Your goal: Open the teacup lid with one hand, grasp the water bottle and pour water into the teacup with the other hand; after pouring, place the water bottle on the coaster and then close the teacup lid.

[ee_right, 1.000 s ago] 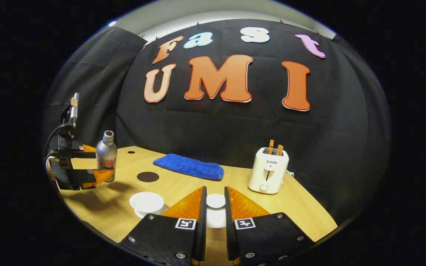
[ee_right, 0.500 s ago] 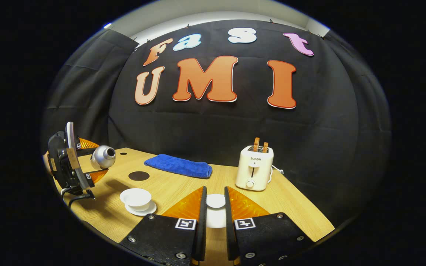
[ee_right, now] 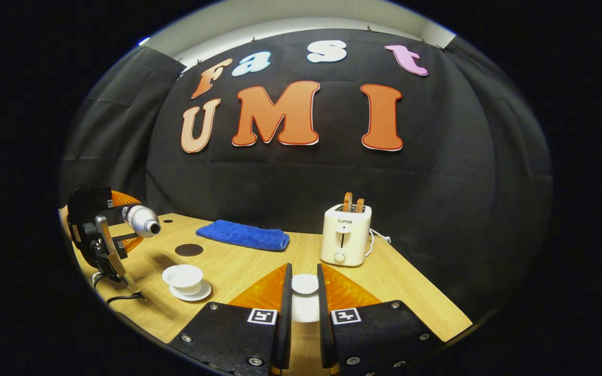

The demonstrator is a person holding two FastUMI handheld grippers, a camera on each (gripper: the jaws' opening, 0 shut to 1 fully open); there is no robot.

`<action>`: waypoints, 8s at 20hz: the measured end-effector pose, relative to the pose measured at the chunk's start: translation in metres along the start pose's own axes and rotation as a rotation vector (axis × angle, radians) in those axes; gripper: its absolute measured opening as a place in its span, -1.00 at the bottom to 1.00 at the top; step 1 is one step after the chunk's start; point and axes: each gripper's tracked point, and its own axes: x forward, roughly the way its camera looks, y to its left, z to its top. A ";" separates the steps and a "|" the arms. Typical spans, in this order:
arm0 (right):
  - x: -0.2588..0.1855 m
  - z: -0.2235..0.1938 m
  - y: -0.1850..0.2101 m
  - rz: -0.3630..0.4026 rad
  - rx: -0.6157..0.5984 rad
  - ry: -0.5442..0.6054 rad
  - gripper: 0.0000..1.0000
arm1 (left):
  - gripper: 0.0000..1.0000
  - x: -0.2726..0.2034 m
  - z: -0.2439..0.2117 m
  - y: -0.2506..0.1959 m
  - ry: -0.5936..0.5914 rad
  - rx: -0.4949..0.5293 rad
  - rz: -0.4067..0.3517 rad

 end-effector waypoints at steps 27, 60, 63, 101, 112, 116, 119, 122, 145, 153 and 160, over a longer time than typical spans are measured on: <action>-0.017 0.000 -0.010 0.001 0.011 -0.019 -0.54 | 0.70 0.015 0.010 0.017 -0.042 0.432 0.024; -0.014 0.001 -0.006 0.020 -0.007 0.001 -0.53 | 0.67 0.027 0.049 0.046 -0.160 0.678 0.146; -0.014 0.002 -0.005 0.027 -0.011 0.002 -0.54 | 0.70 0.027 0.054 0.040 -0.176 0.688 0.144; 0.008 0.036 0.097 0.212 -0.145 0.014 -0.53 | 0.60 0.085 0.007 0.056 -0.237 -1.283 0.130; 0.036 0.037 0.117 0.270 -0.116 0.022 -0.53 | 0.68 0.101 0.017 -0.004 -0.037 -1.597 -0.137; 0.041 0.032 0.116 0.282 -0.117 0.046 -0.53 | 0.62 0.098 0.014 -0.024 0.014 -1.592 -0.195; 0.043 0.028 0.118 0.291 -0.123 0.056 -0.53 | 0.62 0.098 0.016 -0.029 0.053 -1.626 -0.230; 0.045 0.027 0.122 0.300 -0.124 0.058 -0.53 | 0.75 0.097 0.019 -0.033 0.056 -1.643 -0.242; 0.056 -0.002 0.175 0.361 -0.047 0.091 -0.53 | 0.87 0.054 -0.005 -0.022 0.054 -1.482 -0.177; 0.064 -0.036 0.188 0.359 -0.064 0.147 -0.53 | 0.86 0.033 -0.020 0.007 0.010 -1.434 -0.060; 0.065 -0.052 0.188 0.355 -0.085 0.163 -0.51 | 0.87 0.023 -0.018 0.014 0.009 -1.456 -0.026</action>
